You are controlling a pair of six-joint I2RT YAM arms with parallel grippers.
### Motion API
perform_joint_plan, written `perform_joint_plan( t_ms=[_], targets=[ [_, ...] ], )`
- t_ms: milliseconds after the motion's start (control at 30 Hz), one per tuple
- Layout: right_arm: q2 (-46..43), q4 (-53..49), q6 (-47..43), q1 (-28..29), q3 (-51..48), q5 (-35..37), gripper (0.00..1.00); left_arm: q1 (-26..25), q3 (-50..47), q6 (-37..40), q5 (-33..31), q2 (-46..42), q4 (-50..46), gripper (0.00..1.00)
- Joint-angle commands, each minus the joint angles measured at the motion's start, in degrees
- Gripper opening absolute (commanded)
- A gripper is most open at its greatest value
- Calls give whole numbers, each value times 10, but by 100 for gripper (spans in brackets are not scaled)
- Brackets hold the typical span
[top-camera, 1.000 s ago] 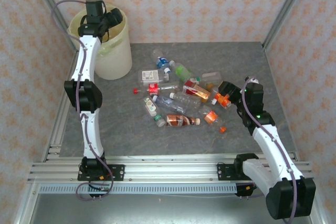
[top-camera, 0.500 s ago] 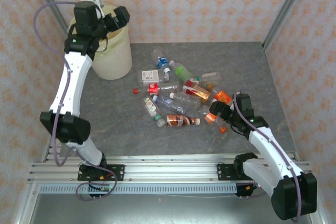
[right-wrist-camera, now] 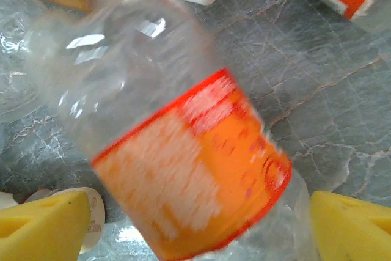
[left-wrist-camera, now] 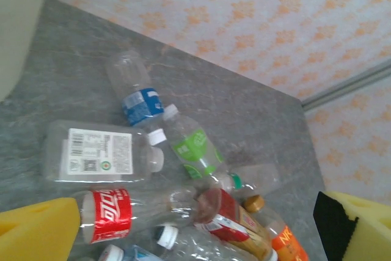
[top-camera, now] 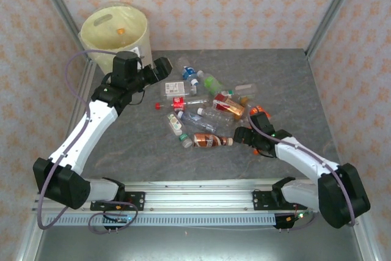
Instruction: Put the plastic bottles in the bin
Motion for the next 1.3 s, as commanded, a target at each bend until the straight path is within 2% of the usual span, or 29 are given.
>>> perform_joint_plan(
  t_ms=[0,100,300,533,667,900,1267],
  targets=[
    [19,24,20,19,-6,45,90,-2,-8,-15,-24,-15,22,100],
    [52,23,43,39,-7,104,88,-3,-19,-27,-22,-11,31,100],
    [72,26,49,54,0,132,76,-8,-22,-44,-10,7,47,100],
    [2,26,22,58,-1,141,57,-15,-8,-34,-12,23,33,100],
    [-54,44,-14,58,-1,144,51,-18,-9,-37,-5,30,43,100],
    [-113,83,-78,58,34,79,43,-36,3,-24,28,50,57,100],
    [-92,271,-50,61,75,-79,40,-122,21,-12,119,111,109,100]
  ],
)
